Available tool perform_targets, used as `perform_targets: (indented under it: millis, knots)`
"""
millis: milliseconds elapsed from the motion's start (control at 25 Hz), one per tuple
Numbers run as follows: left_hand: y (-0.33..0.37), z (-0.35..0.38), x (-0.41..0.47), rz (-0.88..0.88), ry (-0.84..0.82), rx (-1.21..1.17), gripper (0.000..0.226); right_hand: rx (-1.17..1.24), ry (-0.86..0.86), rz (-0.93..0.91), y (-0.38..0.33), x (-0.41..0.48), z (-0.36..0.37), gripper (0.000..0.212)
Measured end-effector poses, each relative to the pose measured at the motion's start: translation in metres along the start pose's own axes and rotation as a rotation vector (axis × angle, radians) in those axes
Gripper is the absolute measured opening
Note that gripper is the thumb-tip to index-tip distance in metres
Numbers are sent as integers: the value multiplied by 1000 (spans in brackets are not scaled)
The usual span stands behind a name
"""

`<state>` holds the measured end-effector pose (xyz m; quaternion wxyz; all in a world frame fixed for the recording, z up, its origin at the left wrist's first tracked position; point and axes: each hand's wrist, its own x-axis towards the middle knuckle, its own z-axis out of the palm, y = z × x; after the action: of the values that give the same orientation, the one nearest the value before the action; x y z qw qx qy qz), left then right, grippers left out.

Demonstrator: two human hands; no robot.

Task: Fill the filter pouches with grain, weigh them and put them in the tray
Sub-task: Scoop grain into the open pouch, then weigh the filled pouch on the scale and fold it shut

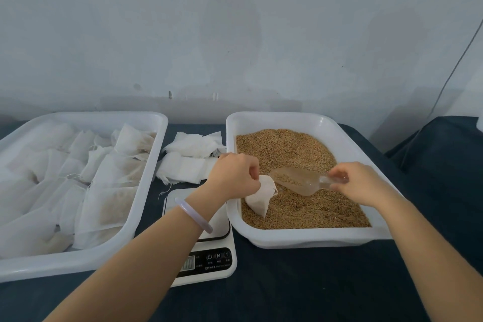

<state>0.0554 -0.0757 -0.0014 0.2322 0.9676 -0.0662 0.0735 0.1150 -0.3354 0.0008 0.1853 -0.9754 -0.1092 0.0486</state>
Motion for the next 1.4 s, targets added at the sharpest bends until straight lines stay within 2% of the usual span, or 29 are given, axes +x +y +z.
perform_targets:
  millis: [200, 280, 320, 360, 440, 480, 520, 600, 680, 720, 800, 880, 960, 1040, 1280, 1400]
  knots:
    - [0, -14, -8, -28, 135, -321, 16, -94, -104, 15, -16, 1, 12, 39]
    - [1, -28, -10, -49, 162, -512, 23, -64, -34, -62, -32, -2, 10, 52]
    - [2, -35, -11, -48, 174, -585, 26, 45, -5, -134, -45, -5, 8, 55]
    - [1, -41, -13, -41, 190, -643, 27, 217, -18, -218, -63, -11, 4, 53]
    - [-2, -52, -18, -44, 236, -725, 27, 563, -154, -350, -99, -22, 3, 44]
    - [-5, -57, -21, -54, 265, -752, 26, 651, -202, -389, -114, -25, 7, 38]
    - [-10, -62, -25, -65, 292, -768, 24, 672, -203, -426, -127, -25, 14, 27]
    - [-24, -70, -34, -74, 335, -767, 22, 633, -101, -472, -150, -23, 29, 5]
    - [-43, -77, -47, -87, 323, -775, 22, 556, -6, -497, -167, -17, 44, 17]
    - [-54, -78, -53, -108, 279, -742, 29, 523, 16, -511, -174, -16, 50, 25]
    - [-75, -77, -64, -154, 108, -492, 48, 452, 42, -545, -183, -13, 61, 40]
    - [-88, -71, -69, -164, -28, -220, 36, 394, 23, -568, -190, -11, 70, 43]
    - [-91, -67, -70, -174, 2, -145, 17, 344, 18, -598, -194, -7, 75, 42]
    - [-93, -67, -67, -201, 36, -122, 19, 247, -2, -604, -199, -1, 78, 39]
    - [-90, -60, -69, -143, -103, 187, 34, -73, -21, -662, -204, 3, 99, 38]
    - [-90, -57, -66, -150, -158, 291, 32, -207, -26, -683, -205, 6, 102, 40]
